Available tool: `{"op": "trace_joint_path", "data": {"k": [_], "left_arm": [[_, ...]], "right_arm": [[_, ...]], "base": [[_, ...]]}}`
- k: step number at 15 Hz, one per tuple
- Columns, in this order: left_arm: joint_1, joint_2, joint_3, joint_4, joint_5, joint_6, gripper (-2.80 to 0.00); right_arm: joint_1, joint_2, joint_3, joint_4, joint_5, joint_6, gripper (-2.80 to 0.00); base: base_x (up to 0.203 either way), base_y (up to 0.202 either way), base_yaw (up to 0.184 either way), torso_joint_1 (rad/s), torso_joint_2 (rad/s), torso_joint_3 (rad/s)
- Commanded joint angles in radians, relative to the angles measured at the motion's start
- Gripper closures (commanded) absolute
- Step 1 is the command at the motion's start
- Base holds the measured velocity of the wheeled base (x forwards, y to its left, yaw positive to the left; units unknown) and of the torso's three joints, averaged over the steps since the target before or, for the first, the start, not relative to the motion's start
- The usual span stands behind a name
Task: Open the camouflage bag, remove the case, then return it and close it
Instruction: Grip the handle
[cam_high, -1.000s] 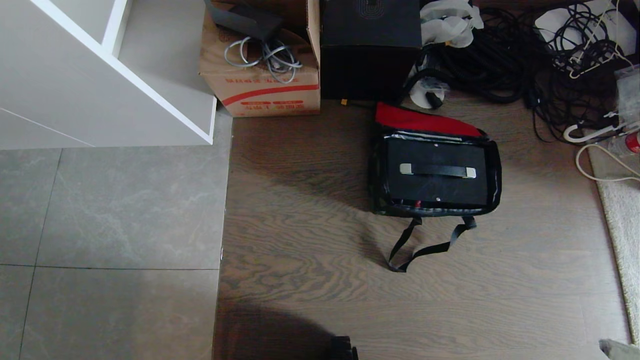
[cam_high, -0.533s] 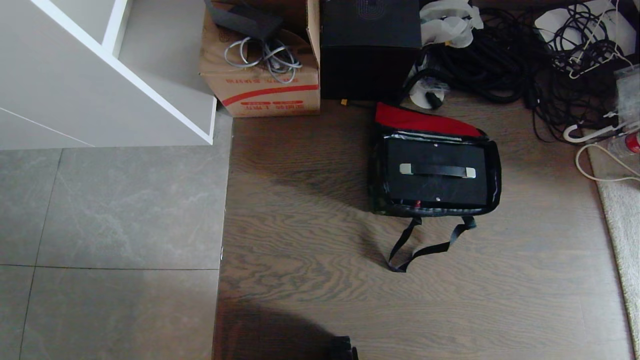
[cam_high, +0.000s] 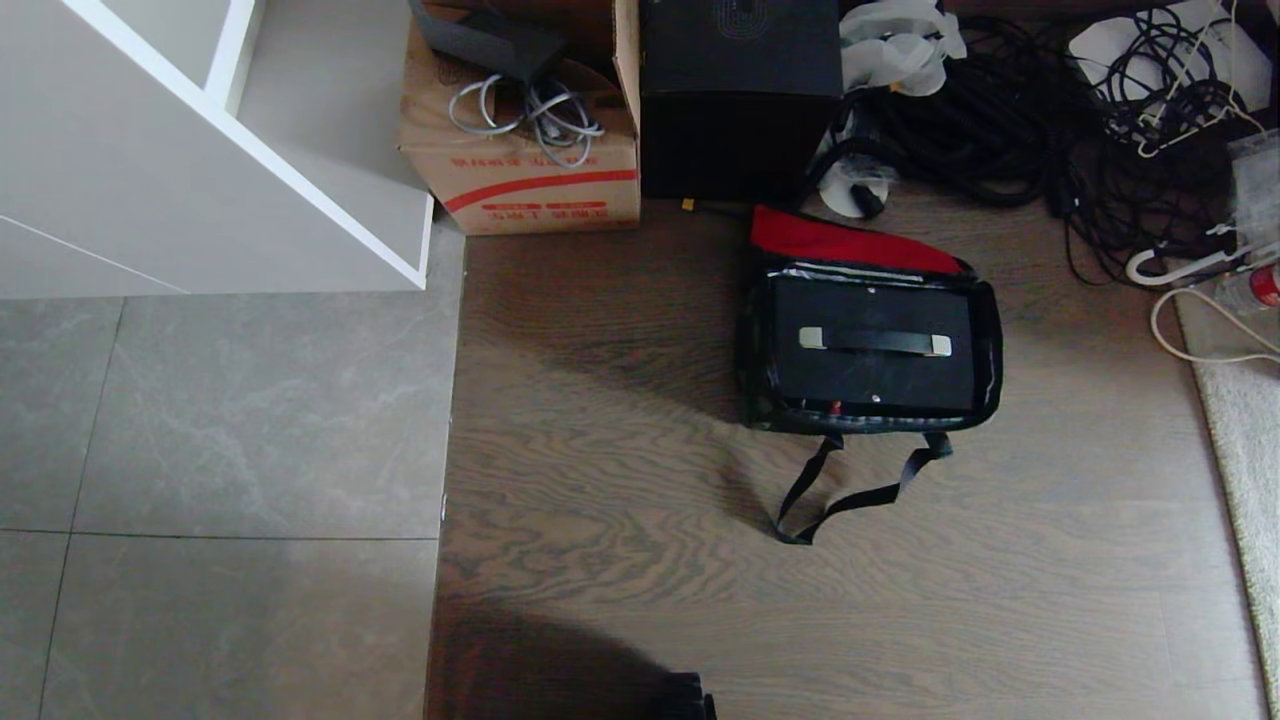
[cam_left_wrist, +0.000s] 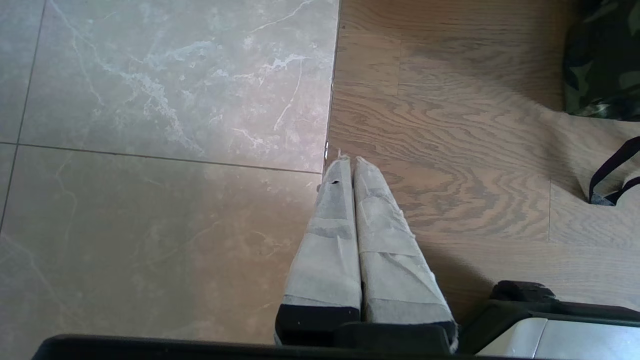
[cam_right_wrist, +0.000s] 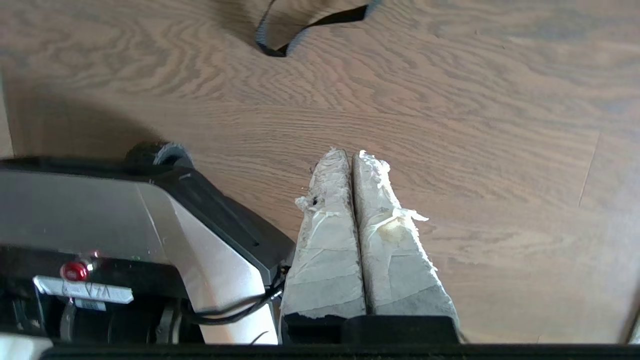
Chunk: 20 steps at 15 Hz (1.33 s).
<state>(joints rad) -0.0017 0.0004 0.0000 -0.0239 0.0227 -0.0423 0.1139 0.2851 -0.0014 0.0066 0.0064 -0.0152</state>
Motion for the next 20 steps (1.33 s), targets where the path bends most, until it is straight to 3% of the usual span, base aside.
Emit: {"op": "trace_joint_path", "data": {"k": [1,3,6,7,10,11,20], "left_arm": [[0.001,0.000,0.009,-0.001,-0.001,-0.001,0.00],[0.001,0.000,0.009,-0.001,0.000,-0.001,0.00],[0.000,0.000,0.009,-0.001,0.000,-0.001,0.00],[0.000,0.000,0.008,-0.001,0.000,-0.001,0.00],[0.000,0.000,0.008,-0.001,0.000,-0.001,0.00],[0.002,0.000,0.009,-0.001,0.000,-0.001,0.00],[0.000,0.000,0.009,-0.001,0.000,-0.001,0.00]], "right_arm": [[0.009,0.003,0.003,0.002,0.001,-0.006,0.00],[0.007,0.003,0.006,0.001,0.005,-0.004,0.00],[-0.146,-0.039,0.004,-0.002,0.006,-0.014,0.00],[-0.158,-0.067,0.004,-0.002,0.006,-0.014,0.00],[-0.124,-0.262,0.003,-0.002,0.002,0.002,0.00],[-0.116,-0.285,0.003,-0.005,-0.003,0.049,0.00],[-0.112,-0.284,0.003,-0.008,-0.006,0.064,0.00]], "base": [[0.000,0.000,0.000,0.000,0.00,0.000],[0.000,0.000,0.000,0.000,0.00,0.000],[0.000,0.000,0.000,0.000,0.00,0.000],[0.000,0.000,0.000,0.000,0.00,0.000],[0.000,0.000,0.000,0.000,0.00,0.000],[0.000,0.000,0.000,0.000,0.00,0.000],[0.000,0.000,0.000,0.000,0.00,0.000]]}}
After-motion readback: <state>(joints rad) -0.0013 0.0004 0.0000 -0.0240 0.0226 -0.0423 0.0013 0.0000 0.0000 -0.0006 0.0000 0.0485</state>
